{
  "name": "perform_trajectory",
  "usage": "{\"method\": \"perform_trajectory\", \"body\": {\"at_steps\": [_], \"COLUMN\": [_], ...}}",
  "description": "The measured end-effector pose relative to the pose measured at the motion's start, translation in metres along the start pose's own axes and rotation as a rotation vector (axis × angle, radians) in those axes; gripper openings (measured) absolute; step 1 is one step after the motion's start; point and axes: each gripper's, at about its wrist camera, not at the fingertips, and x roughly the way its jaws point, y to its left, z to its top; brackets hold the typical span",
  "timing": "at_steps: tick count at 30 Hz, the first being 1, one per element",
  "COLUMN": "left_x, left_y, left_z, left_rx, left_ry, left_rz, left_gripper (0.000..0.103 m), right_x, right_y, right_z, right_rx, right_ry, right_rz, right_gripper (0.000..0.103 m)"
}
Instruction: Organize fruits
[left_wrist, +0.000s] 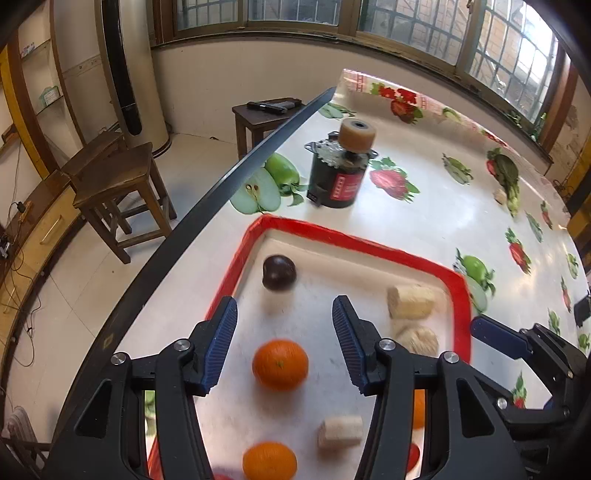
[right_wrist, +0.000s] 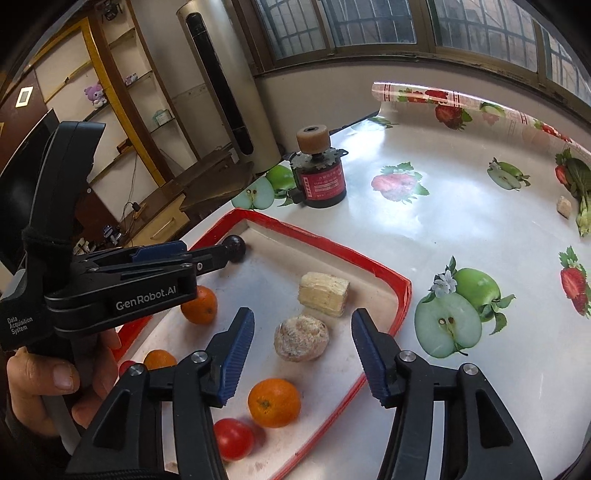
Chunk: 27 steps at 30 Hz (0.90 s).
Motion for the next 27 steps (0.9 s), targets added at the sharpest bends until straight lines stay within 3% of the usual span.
{"method": "perform_trajectory", "body": {"at_steps": [10, 14, 17, 22, 27], "left_x": [-0.041, -0.059, -0.072, -0.091, -0.109], "left_y": [-0.003, -0.004, -0.004, -0.003, -0.003], "left_z": [-0.051, -0.073, -0.086, -0.104, -0.124], "left_rx": [0.011, 0.019, 0.022, 0.027, 0.040], "left_ry": [-0.023, -0.059, -0.080, -0.102, -0.123], "left_rz": [-0.070, -0.065, -0.067, -0.063, -0.050], "left_gripper": [0.052, 0.067, 0.067, 0.068, 0.075], "right_x": [-0.034, -0.050, -0.061, -0.082, -0.098], "right_y": [0.004, 0.003, 0.007, 0.017, 0.027], "right_z": [-0.040, -0.060, -0.074, -0.091, -0.104], "right_rx": [-0.062, -0.121, -0.160, -0.235, -0.306], "right_ry": [-0.004, -0.030, -0.037, -0.057, -0.056], "right_rz": [0.034, 0.075, 0.093, 0.138, 0.167], "right_gripper": [0.067, 0.072, 0.074, 0.085, 0.087]}}
